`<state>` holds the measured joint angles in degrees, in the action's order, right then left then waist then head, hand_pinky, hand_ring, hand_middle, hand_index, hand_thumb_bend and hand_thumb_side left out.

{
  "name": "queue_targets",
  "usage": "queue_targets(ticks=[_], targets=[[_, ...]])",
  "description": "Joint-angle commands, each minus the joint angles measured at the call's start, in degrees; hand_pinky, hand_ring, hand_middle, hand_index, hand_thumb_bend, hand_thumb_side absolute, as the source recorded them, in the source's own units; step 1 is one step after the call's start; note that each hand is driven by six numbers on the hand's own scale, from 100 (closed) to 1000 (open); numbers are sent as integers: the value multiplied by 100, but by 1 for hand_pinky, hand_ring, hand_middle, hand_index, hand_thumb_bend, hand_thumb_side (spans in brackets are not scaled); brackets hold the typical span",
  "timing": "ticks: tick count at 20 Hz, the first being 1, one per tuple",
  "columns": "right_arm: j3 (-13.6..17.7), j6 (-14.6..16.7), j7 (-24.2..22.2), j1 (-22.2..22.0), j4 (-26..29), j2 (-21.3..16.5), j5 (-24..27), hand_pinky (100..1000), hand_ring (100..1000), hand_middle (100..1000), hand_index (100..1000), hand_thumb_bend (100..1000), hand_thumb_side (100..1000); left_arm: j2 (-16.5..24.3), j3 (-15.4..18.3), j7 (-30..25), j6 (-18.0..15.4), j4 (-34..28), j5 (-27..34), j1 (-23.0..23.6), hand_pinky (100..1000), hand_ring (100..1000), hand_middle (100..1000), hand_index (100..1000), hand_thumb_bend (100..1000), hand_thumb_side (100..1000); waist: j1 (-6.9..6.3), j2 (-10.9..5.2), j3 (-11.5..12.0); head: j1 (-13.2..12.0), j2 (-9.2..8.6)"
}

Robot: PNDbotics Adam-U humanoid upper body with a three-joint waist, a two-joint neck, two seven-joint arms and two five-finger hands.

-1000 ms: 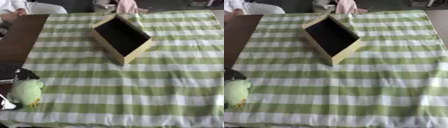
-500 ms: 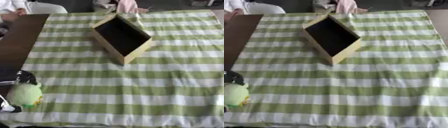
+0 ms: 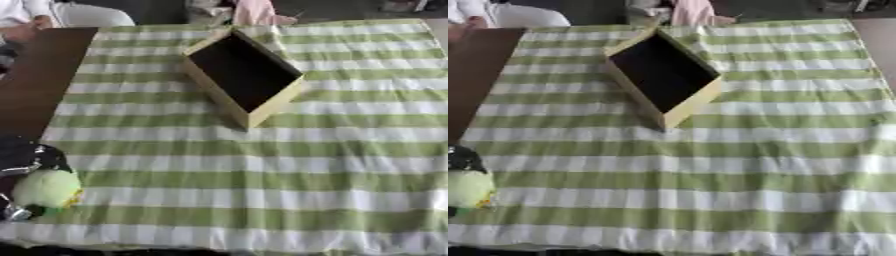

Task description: Pick up objects on the table and place them in the box.

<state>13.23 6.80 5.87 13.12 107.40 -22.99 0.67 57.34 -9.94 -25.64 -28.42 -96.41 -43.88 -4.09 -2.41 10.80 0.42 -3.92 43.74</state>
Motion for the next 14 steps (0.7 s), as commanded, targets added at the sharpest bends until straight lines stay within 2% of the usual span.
queue_targets(ticks=[1,7,8,9,14], targets=[[52,-9,2,44,80,-89,50,667,677,612,828,100,1000,135,79,-4,46,-9,132,-46,405,541,674,790,234,302,-8,-57,1,-8,38],[61,-27,11,35,93,-81,52,667,678,612,828,100,1000,151,205,283,89,-68,169,-136,285,463,552,670,213,196,-25,-64,4,3,38],[61,-30,11,35,95,-84,51,667,678,612,828,100,1000,151,231,372,105,-77,161,-164,262,450,540,657,167,201,-26,-65,2,6,38],[63,-32,13,36,96,-88,48,667,678,612,828,100,1000,152,252,450,120,-85,151,-189,258,448,538,655,214,175,-27,-67,0,7,38],[64,-25,17,50,106,-132,41,669,679,612,828,100,1000,184,362,682,195,-164,116,-454,240,439,531,645,215,130,-30,-83,-9,3,38]])
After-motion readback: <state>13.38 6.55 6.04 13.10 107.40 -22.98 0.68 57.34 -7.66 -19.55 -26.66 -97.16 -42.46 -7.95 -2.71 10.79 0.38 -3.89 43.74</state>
